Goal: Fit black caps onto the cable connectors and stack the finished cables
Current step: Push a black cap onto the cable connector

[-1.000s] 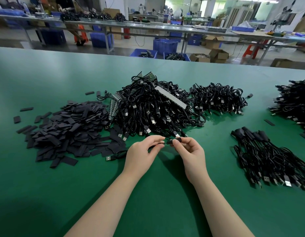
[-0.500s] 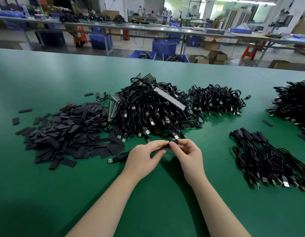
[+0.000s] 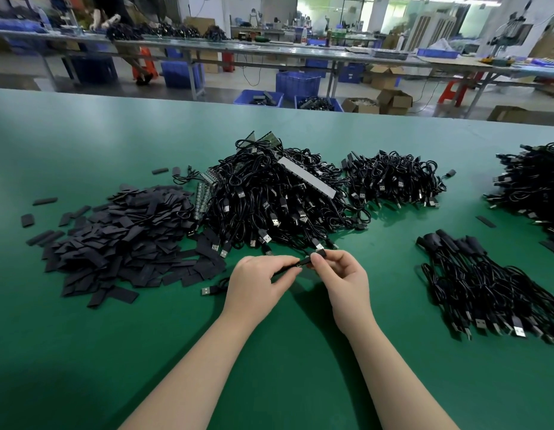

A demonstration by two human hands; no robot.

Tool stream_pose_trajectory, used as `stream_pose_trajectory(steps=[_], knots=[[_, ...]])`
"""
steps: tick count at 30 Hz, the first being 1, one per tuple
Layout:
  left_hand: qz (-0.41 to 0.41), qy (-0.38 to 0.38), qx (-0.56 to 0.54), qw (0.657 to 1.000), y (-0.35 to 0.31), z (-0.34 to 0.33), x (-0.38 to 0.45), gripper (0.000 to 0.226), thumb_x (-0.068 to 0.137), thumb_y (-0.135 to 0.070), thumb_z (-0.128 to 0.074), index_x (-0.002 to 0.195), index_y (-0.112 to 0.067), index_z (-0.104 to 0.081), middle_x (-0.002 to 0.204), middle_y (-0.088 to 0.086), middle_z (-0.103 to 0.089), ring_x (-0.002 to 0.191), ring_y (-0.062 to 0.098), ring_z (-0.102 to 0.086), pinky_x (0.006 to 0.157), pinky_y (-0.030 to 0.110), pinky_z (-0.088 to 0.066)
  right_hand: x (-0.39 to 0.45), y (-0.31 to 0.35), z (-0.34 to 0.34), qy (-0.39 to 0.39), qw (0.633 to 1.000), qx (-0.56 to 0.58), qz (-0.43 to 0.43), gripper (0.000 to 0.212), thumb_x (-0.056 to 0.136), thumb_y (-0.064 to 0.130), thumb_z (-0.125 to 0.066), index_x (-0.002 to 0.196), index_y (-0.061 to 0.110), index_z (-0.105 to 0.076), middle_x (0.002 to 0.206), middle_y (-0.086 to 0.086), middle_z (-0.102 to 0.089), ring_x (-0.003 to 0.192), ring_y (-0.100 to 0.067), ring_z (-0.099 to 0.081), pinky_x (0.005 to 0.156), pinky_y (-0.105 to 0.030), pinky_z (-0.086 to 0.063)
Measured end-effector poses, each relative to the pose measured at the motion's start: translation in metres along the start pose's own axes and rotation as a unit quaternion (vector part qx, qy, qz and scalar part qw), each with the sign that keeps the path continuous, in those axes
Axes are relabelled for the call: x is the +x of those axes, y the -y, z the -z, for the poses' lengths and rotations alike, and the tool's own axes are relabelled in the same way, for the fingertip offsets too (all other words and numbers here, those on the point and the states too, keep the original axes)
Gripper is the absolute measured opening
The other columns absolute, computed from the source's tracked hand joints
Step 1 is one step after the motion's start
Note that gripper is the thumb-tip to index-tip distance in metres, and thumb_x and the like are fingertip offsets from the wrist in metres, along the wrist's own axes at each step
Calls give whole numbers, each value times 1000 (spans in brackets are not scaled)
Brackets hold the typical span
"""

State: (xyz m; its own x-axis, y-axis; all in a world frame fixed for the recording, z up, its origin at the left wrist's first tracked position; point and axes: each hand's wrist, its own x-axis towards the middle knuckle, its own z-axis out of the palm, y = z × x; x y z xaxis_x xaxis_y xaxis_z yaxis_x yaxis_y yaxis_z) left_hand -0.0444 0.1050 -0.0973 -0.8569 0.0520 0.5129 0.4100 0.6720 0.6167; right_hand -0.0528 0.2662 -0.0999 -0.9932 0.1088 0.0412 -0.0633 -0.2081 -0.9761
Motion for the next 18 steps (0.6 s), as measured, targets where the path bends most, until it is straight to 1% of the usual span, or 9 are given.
stream_pose_trajectory(steps=[2,4,9,12,18], knots=[[-5,-13,11,1000,1,-1,0,19,86,-32,-71,103,-26,-76,95,-16,-74,83,2,-66,82,38,-53,-1,1,-1,10,1000,1,0,10,86,13,-76,86,23,-72,87,-6,-77,87,-15,-73,81,-20,-55],[-11,-18,20,1000,1,-1,-1,19,86,-33,-69,103,-26,-76,95,-16,-74,84,1,-66,83,36,-53,-2,2,-2,19,1000,-2,2,14,84,12,-78,85,25,-73,85,-5,-76,85,-14,-72,79,-18,-54],[-13,-11,20,1000,0,0,0,21,85,-33,-66,102,-25,-76,95,-15,-74,86,4,-68,82,39,-53,-2,3,-1,27,1000,-6,2,16,83,9,-79,91,21,-71,77,0,-73,78,-12,-70,73,-15,-52],[-11,-3,5,1000,-2,0,0,23,83,-34,-66,101,-24,-77,95,-15,-74,87,5,-68,82,41,-53,-2,3,-2,25,1000,-16,4,14,84,9,-78,92,17,-70,76,3,-73,75,-9,-69,70,-15,-51],[-6,-7,7,1000,0,0,0,18,85,-30,-71,101,-25,-77,93,-15,-75,85,5,-68,81,41,-53,-3,3,-2,11,1000,-25,3,11,83,10,-78,88,14,-68,78,-1,-75,76,-10,-69,71,-16,-52]])
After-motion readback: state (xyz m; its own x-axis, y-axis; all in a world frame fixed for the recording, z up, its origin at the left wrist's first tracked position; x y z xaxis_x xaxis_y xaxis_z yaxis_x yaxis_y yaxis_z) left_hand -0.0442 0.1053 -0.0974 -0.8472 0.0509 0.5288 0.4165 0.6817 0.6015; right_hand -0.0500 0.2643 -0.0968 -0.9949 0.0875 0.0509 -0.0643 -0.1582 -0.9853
